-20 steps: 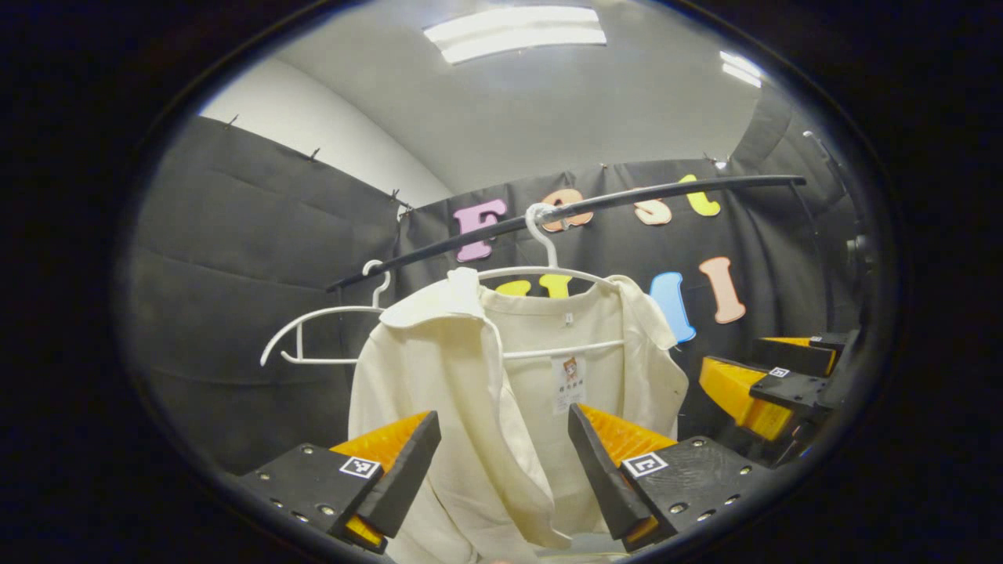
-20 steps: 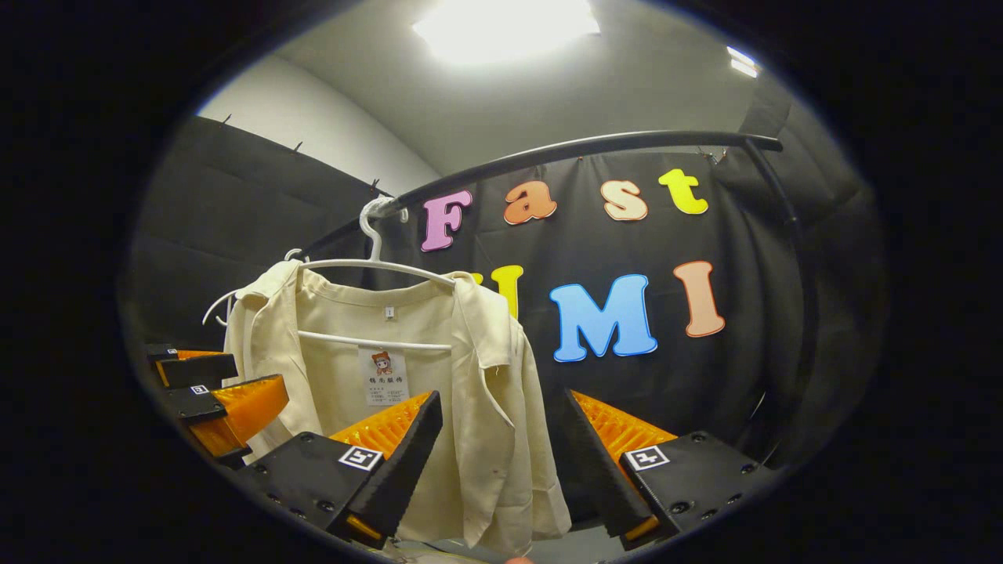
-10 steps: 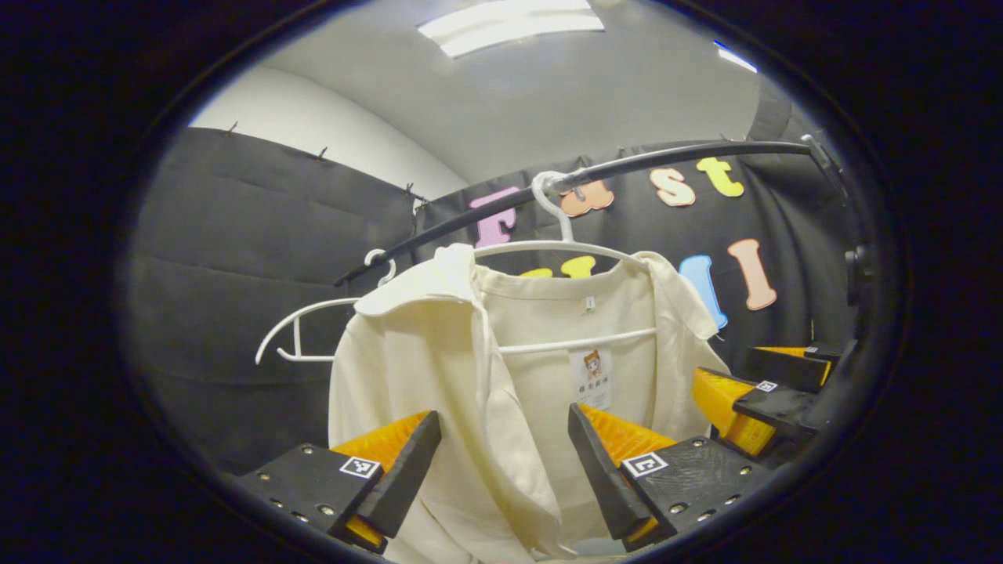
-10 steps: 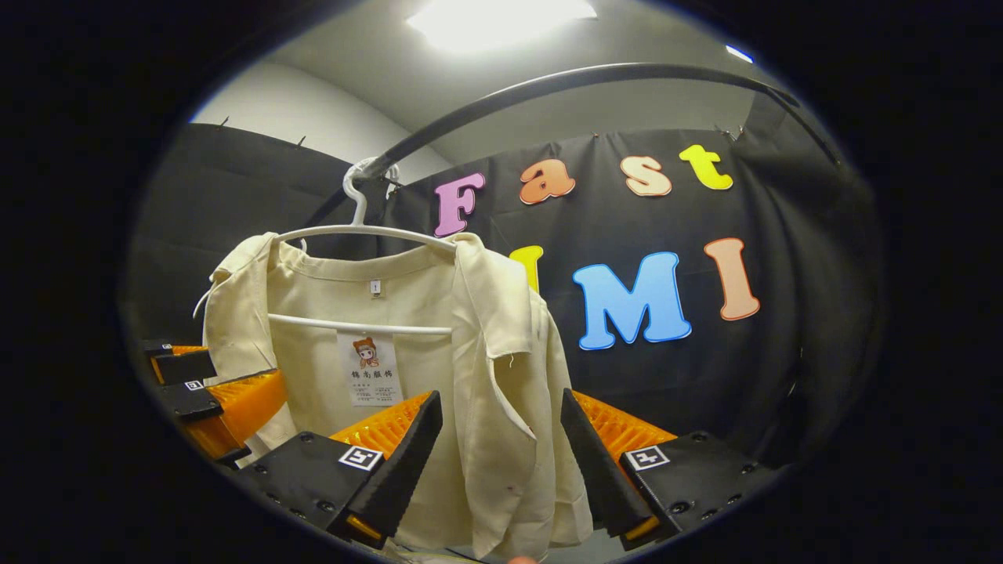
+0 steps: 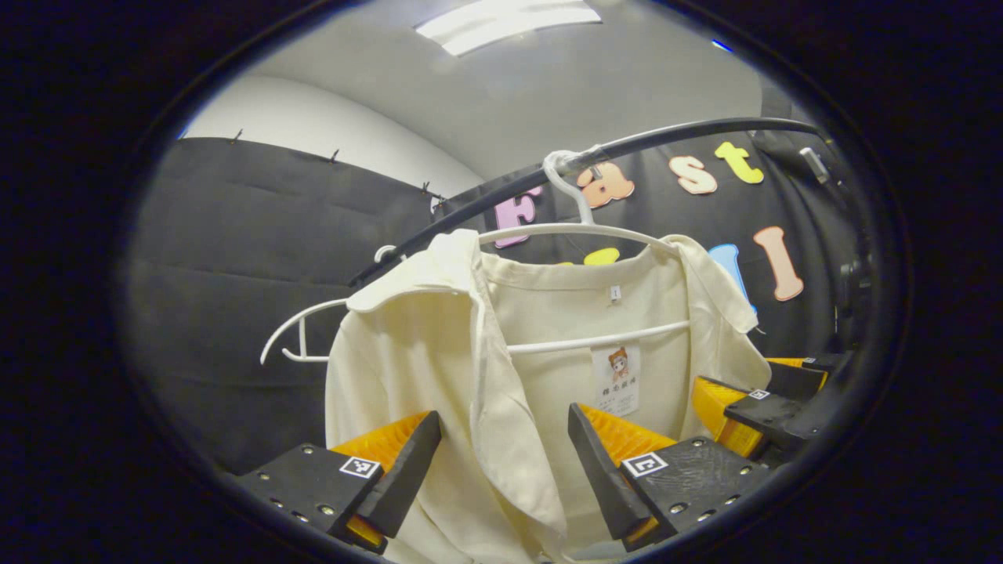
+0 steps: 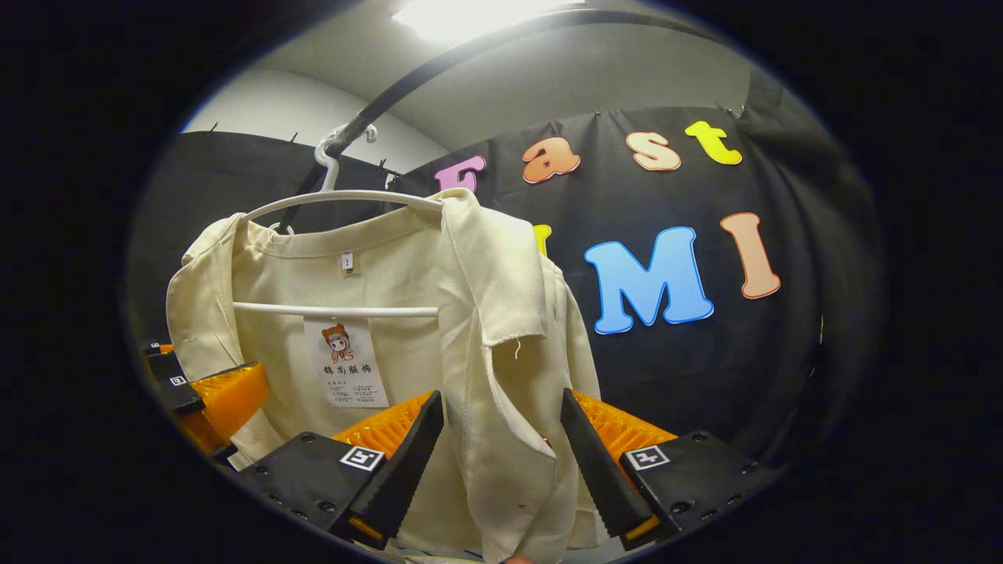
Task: Grasp the clothes on the hanger with both hands and then place them into the laundry hamper below.
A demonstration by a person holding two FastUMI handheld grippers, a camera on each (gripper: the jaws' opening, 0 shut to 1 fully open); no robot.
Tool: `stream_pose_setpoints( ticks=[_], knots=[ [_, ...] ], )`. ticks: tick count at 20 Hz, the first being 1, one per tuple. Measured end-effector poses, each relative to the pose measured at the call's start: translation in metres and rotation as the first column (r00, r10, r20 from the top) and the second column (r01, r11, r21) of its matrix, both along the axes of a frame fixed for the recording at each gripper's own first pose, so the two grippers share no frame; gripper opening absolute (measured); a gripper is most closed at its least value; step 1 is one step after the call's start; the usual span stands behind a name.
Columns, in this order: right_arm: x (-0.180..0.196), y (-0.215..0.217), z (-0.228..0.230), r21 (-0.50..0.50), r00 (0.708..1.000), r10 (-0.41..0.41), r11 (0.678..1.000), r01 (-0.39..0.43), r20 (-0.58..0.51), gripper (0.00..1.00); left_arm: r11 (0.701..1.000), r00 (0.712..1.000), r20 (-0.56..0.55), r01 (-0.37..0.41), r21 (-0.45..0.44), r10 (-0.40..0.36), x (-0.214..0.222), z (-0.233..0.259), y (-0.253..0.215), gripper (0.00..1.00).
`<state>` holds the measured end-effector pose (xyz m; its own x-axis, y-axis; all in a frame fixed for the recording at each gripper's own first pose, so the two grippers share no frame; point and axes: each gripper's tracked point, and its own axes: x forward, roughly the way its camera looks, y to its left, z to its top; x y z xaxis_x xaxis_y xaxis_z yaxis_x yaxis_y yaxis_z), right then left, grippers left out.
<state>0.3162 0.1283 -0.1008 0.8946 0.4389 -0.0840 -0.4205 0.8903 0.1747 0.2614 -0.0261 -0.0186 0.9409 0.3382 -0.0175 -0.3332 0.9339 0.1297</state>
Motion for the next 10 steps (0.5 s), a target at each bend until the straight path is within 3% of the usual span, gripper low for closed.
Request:
stream_pose_setpoints(
  ticks=[10],
  knots=[
    [0.018, 0.008, -0.006, -0.018, 0.996, -0.082, 0.996, 0.082, -0.027, 0.94, 0.993, 0.994, -0.011, -0.109, 0.036, 0.109, 0.011, -0.007, 0.013, 0.96]
  ],
)
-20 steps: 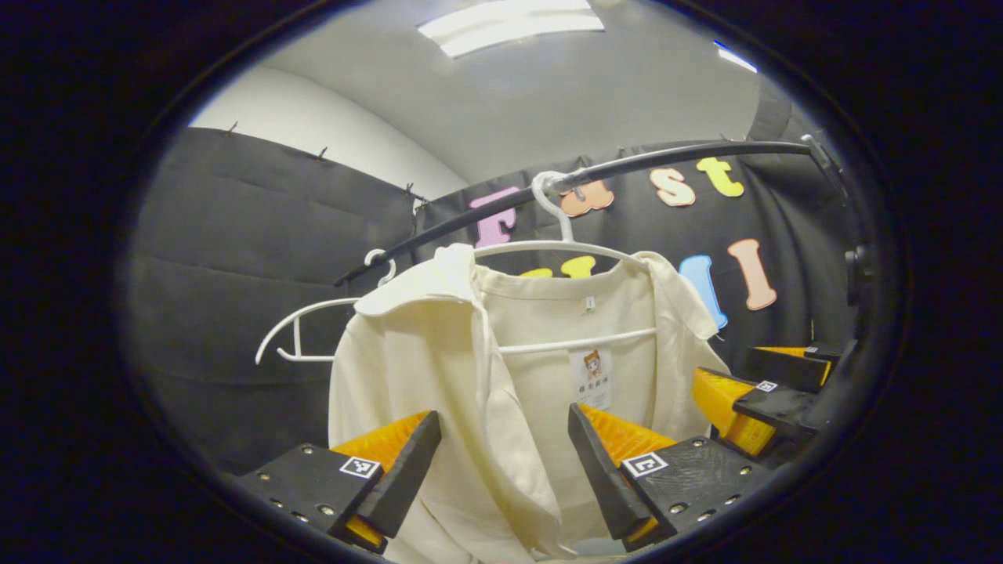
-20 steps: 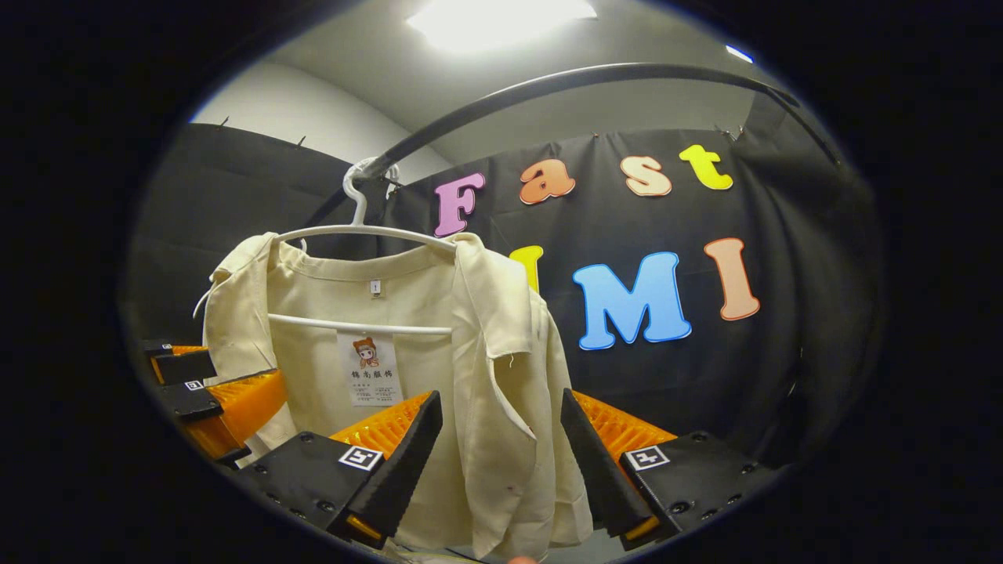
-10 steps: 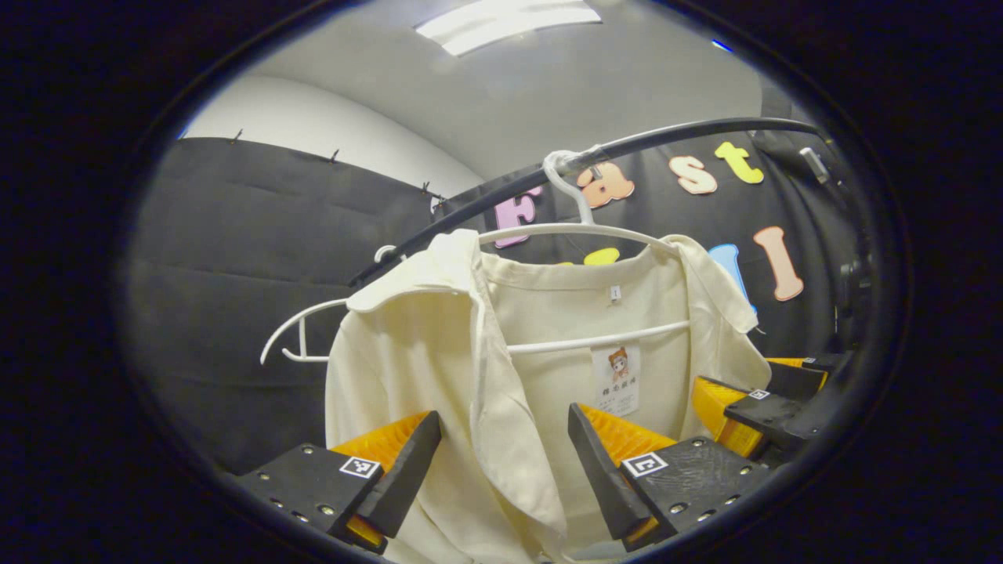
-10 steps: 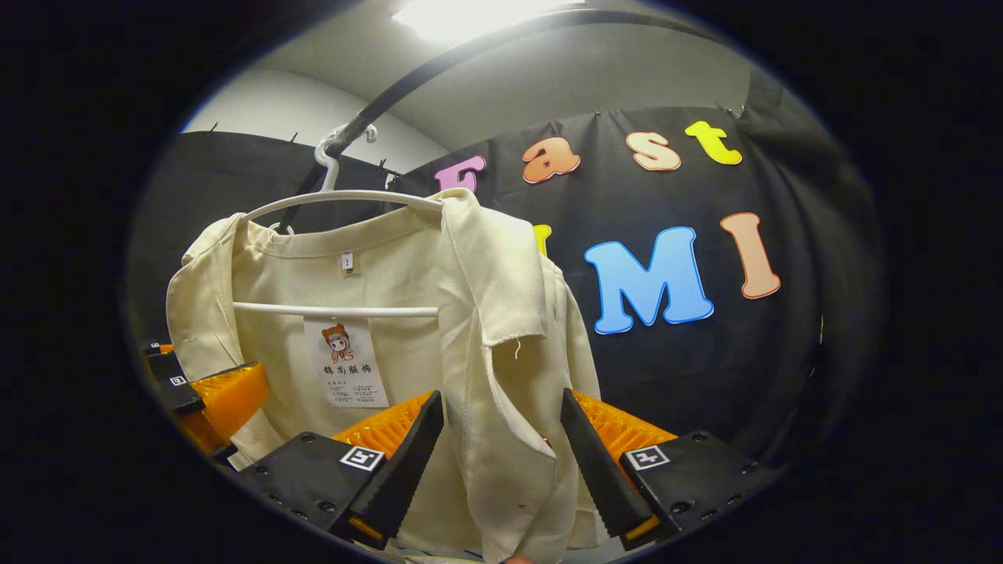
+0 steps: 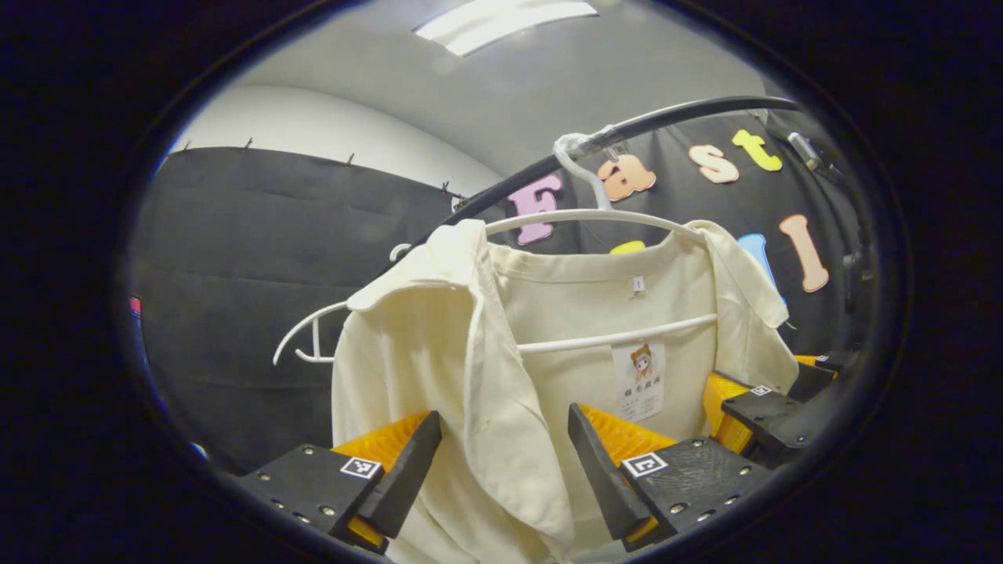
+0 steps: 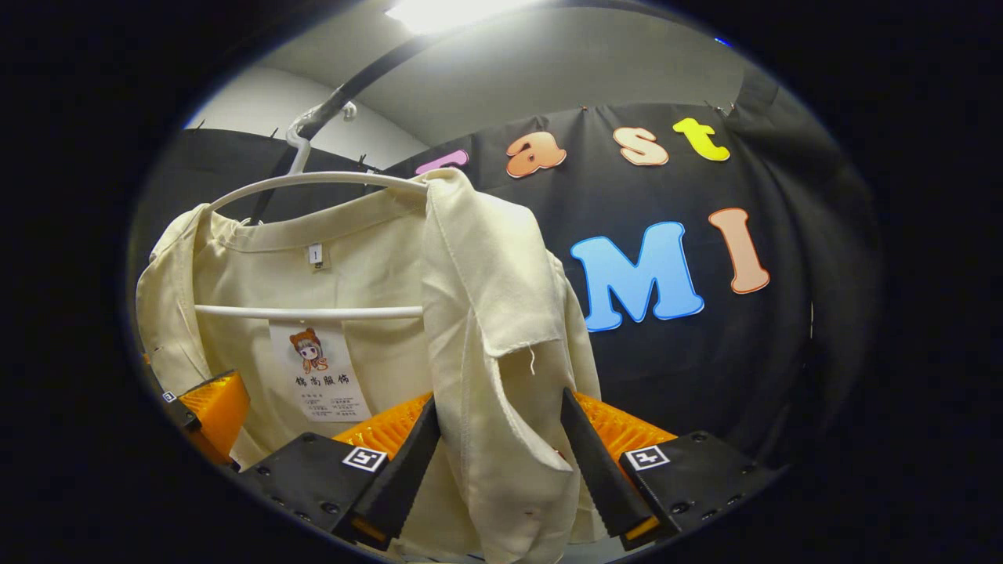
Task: Grasp the clothes on the hanger with both hands and then place them into the laundry hamper below.
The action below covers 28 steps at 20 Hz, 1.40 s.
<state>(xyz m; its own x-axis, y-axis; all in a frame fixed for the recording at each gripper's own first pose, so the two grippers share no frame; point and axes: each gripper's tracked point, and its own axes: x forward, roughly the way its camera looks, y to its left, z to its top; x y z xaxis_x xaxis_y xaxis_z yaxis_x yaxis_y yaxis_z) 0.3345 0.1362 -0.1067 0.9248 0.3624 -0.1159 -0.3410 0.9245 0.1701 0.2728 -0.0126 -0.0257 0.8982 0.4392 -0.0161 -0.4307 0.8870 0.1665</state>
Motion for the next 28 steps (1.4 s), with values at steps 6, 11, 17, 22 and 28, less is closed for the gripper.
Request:
stream_pose_setpoints(
  ticks=[6, 11, 17, 22, 28],
  knots=[
    [0.011, -0.007, 0.001, -0.054, 0.998, -0.045, 0.997, 0.047, 0.034, 0.21, 1.0, 1.0, -0.001, -0.023, 0.008, 0.023, -0.002, 0.001, 0.011, 0.61],
    [0.01, -0.024, 0.01, -0.065, 0.994, -0.081, 0.994, 0.086, 0.071, 0.05, 1.0, 1.0, 0.001, 0.003, 0.003, -0.003, -0.016, 0.009, 0.011, 0.22],
    [0.014, -0.061, 0.028, -0.094, 0.978, -0.158, 0.981, 0.171, 0.138, 0.01, 0.998, 0.999, 0.042, 0.018, 0.061, -0.02, -0.024, 0.023, 0.019, 0.01],
    [0.018, -0.091, 0.052, -0.084, 0.95, -0.23, 0.964, 0.252, 0.212, 0.01, 0.99, 0.996, 0.088, -0.013, 0.141, 0.001, -0.044, 0.057, 0.034, 0.01],
    [0.023, -0.118, 0.08, -0.073, 0.916, -0.284, 0.946, 0.316, 0.284, 0.01, 0.988, 0.994, 0.107, -0.045, 0.147, 0.029, -0.055, 0.074, 0.052, 0.01]
  ],
)
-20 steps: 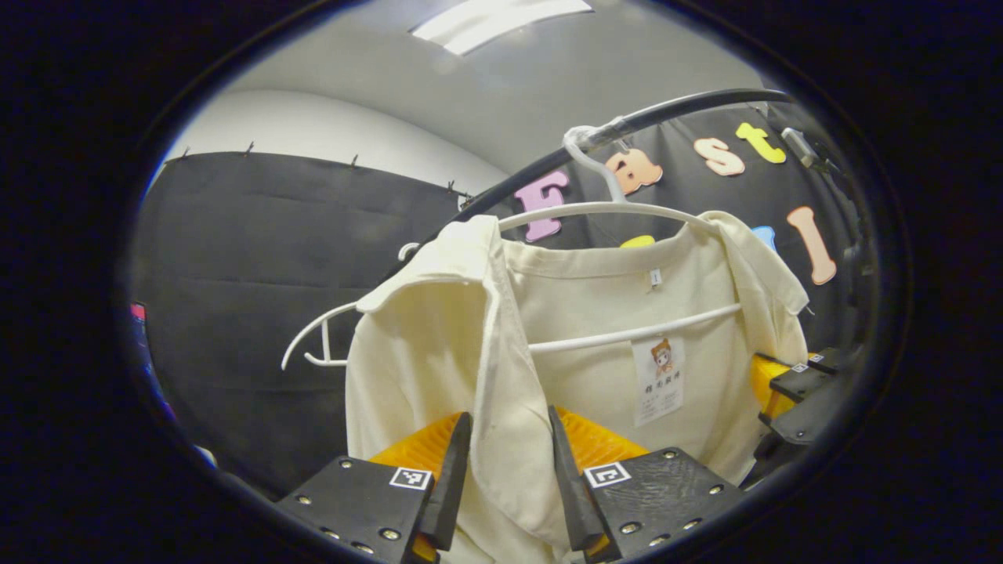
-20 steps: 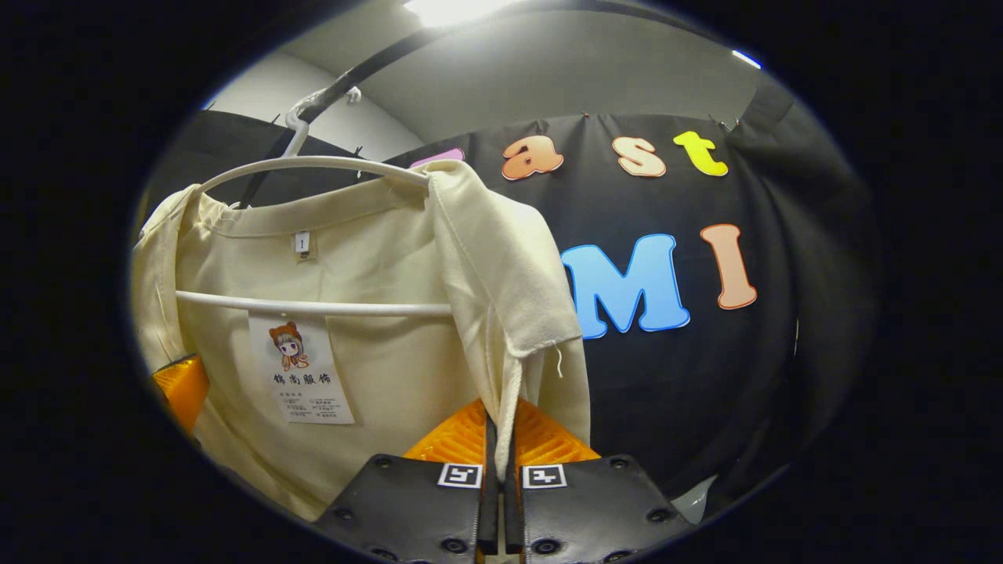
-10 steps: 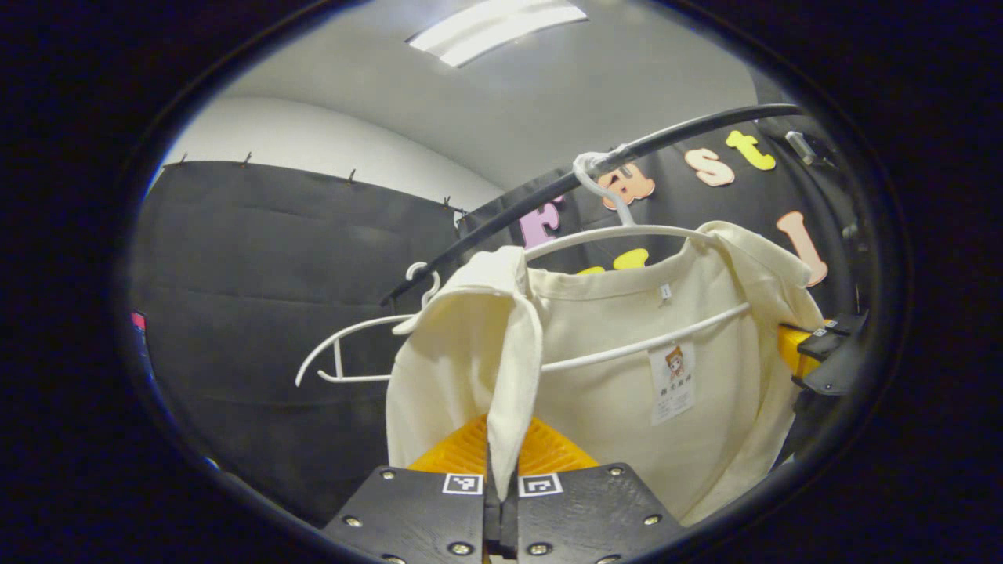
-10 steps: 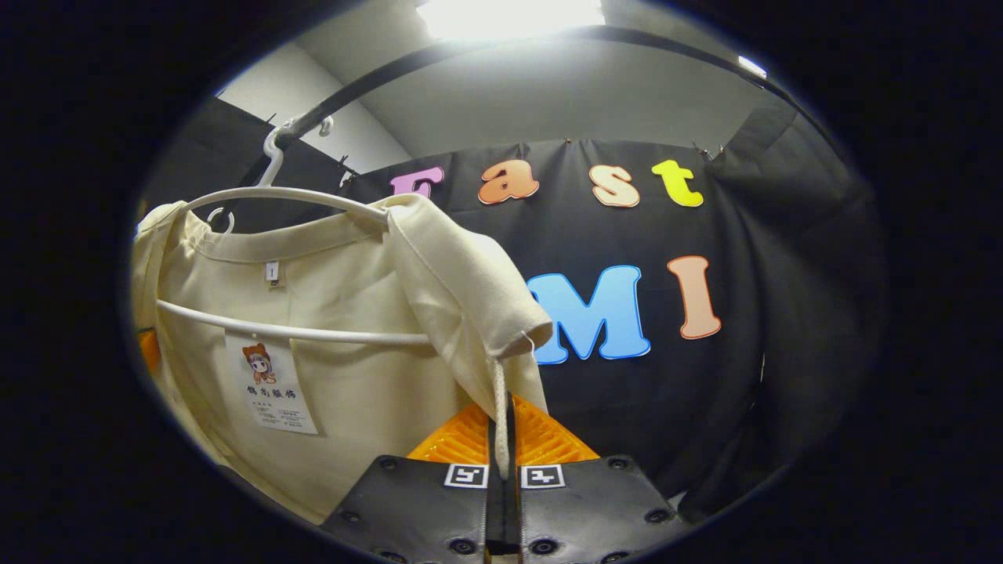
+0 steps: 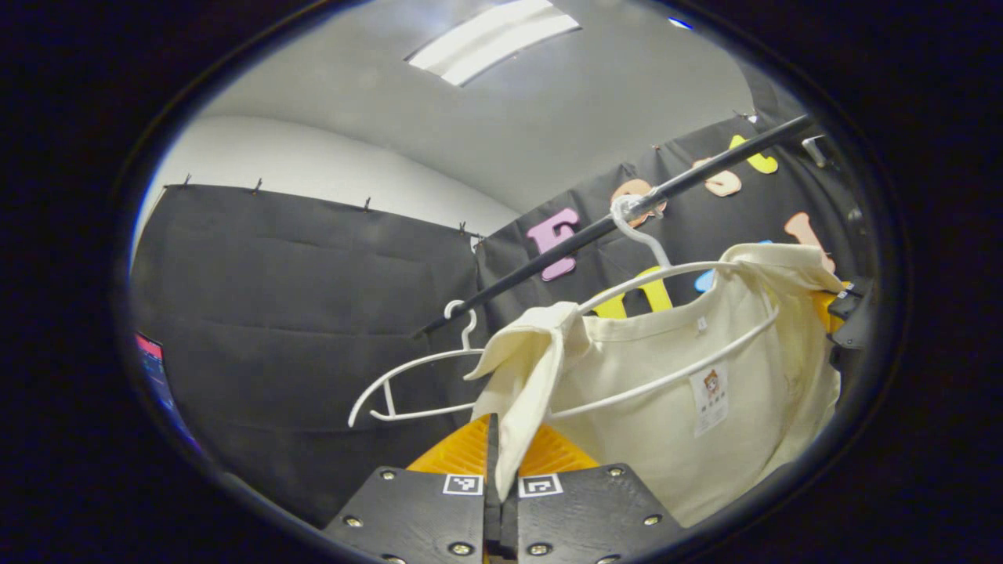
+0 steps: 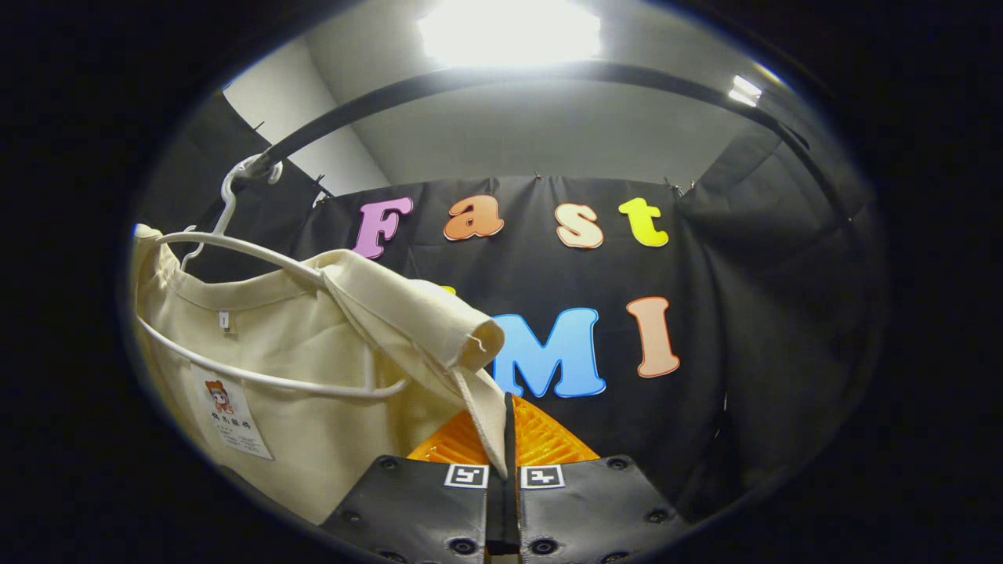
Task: Grasp the clothes on the hanger with both hands and then place them into the laundry hamper below.
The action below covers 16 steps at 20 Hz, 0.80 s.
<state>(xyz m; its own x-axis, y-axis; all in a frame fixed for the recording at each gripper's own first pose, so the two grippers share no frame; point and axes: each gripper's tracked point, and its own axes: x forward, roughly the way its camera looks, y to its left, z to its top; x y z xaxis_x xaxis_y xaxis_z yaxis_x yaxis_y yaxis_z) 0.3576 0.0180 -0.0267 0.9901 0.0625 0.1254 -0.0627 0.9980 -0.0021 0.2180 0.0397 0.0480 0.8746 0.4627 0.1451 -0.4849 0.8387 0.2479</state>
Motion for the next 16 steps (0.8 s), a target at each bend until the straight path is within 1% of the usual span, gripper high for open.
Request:
stream_pose_setpoints(
  ticks=[3, 5, 9, 13, 16],
  knots=[
    [0.004, -0.009, 0.015, -0.016, 0.998, -0.031, 0.999, 0.032, 0.046, 0.01, 1.0, 0.999, 0.03, -0.026, 0.017, 0.026, -0.006, 0.017, 0.016, 0.0],
    [0.012, -0.013, 0.023, -0.018, 0.997, -0.047, 0.999, 0.048, 0.065, 0.01, 1.0, 0.998, 0.049, -0.029, 0.011, 0.029, -0.01, 0.025, 0.025, 0.0],
    [0.024, -0.018, 0.034, -0.007, 0.993, -0.065, 0.998, 0.066, 0.094, 0.01, 0.997, 0.994, 0.078, -0.072, 0.007, 0.071, -0.018, 0.041, 0.052, 0.0],
    [0.039, -0.018, 0.032, 0.012, 0.993, -0.066, 0.998, 0.065, 0.094, 0.01, 0.997, 0.993, 0.094, -0.077, -0.01, 0.078, -0.012, 0.045, 0.062, 0.01],
    [0.056, -0.01, 0.024, 0.047, 0.997, -0.041, 0.998, 0.039, 0.058, 0.0, 0.998, 0.994, 0.093, -0.063, -0.011, 0.064, -0.005, 0.046, 0.067, 0.01]
  ],
)
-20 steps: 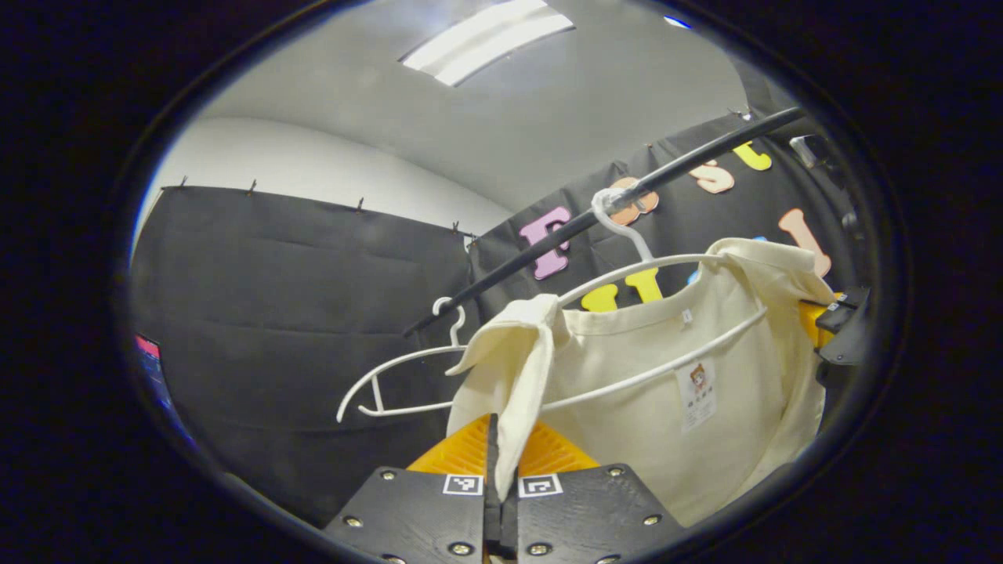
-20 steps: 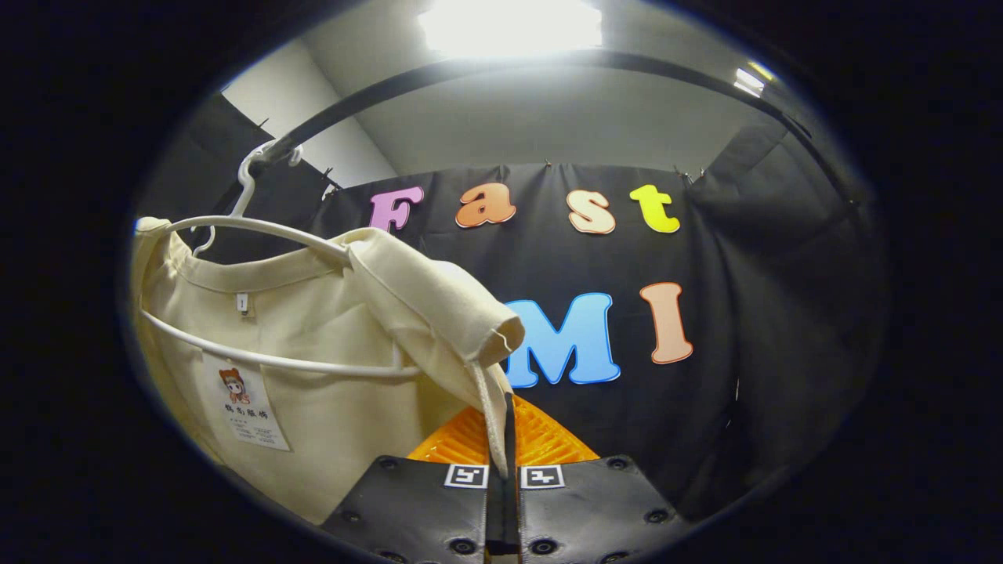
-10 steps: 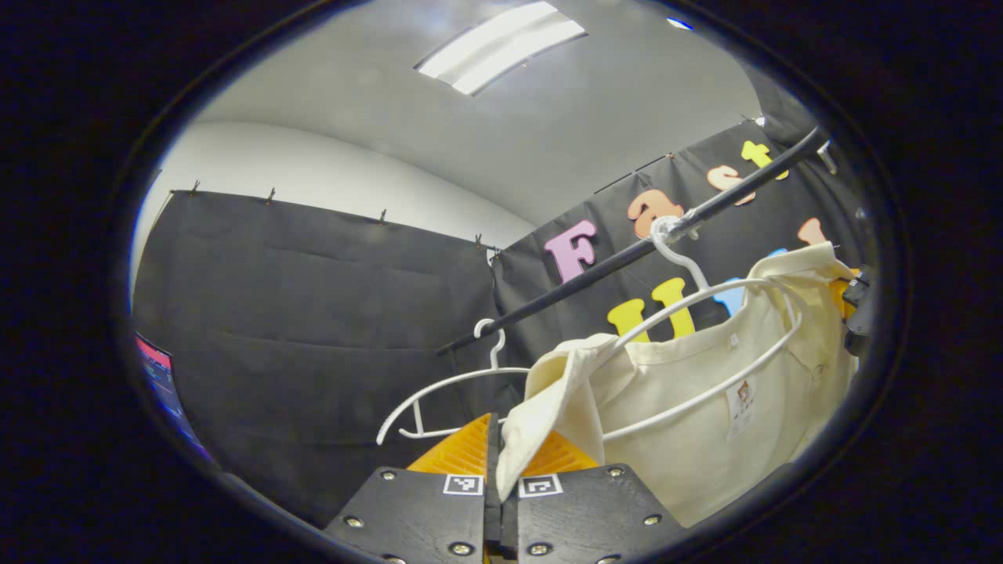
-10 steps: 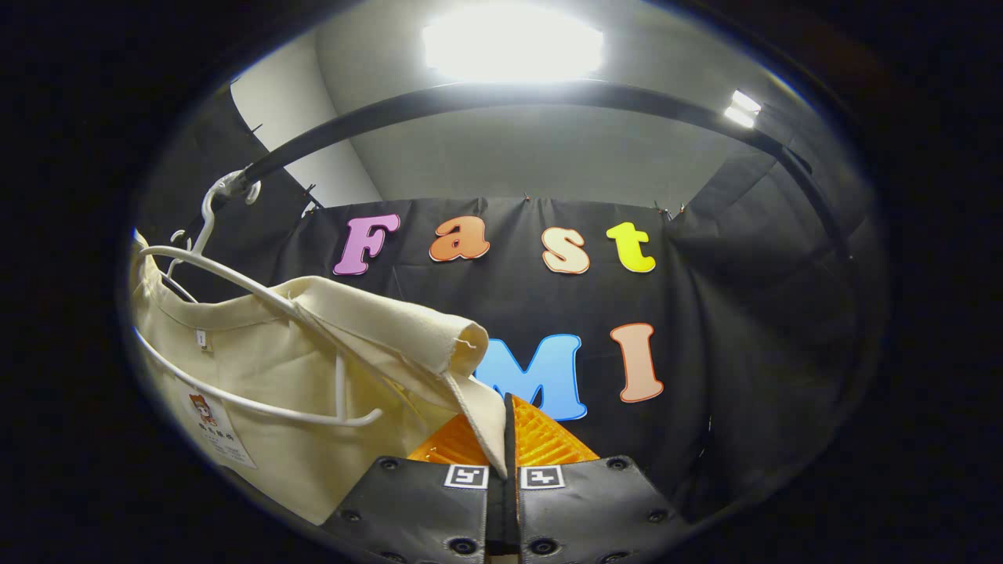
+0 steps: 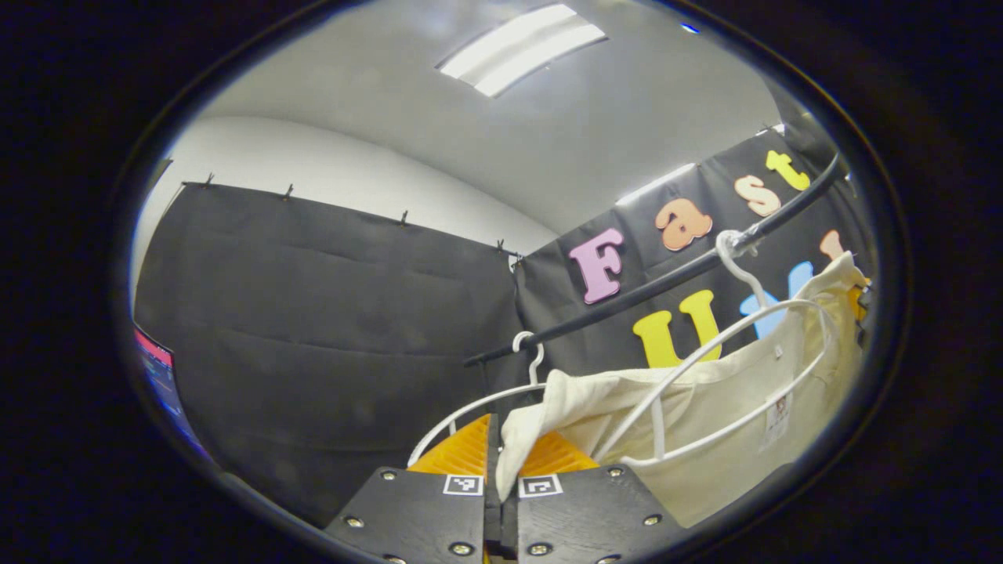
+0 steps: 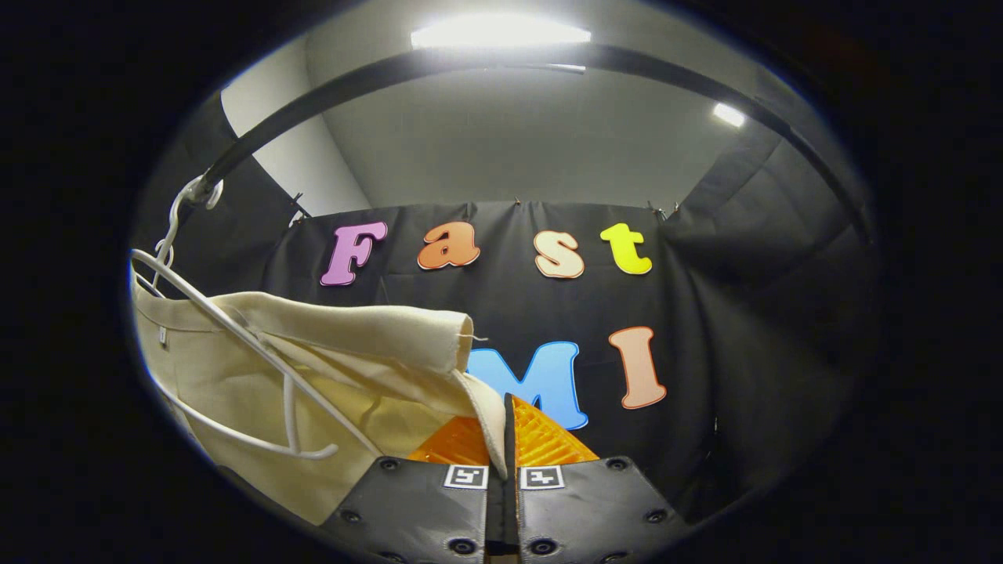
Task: Grasp the clothes on the hanger with both hands and then place them into the laundry hamper below.
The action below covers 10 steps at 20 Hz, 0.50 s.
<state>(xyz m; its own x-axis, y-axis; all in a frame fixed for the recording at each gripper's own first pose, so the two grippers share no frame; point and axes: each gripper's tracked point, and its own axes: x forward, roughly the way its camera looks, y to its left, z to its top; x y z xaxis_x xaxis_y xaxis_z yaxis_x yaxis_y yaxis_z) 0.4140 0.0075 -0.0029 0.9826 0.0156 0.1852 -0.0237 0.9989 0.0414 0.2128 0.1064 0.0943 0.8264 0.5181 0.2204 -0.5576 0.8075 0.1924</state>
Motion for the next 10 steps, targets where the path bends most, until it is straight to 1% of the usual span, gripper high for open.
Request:
stream_pose_setpoints(
  ticks=[5, 7, 10],
  knots=[
    [0.032, 0.021, -0.029, 0.089, 0.99, 0.09, 0.993, -0.081, -0.111, 0.01, 0.999, 0.999, -0.021, 0.043, -0.033, -0.043, 0.015, -0.008, 0.001, 0.01],
    [0.039, 0.028, -0.05, 0.129, 0.974, 0.136, 0.985, -0.113, -0.18, 0.01, 0.996, 0.997, -0.037, 0.067, -0.066, -0.07, 0.021, -0.016, 0.001, 0.01],
    [0.04, 0.03, -0.073, 0.145, 0.958, 0.156, 0.982, -0.123, -0.239, 0.01, 0.991, 0.993, -0.073, 0.08, -0.111, -0.088, 0.023, -0.035, -0.002, 0.01]
  ],
)
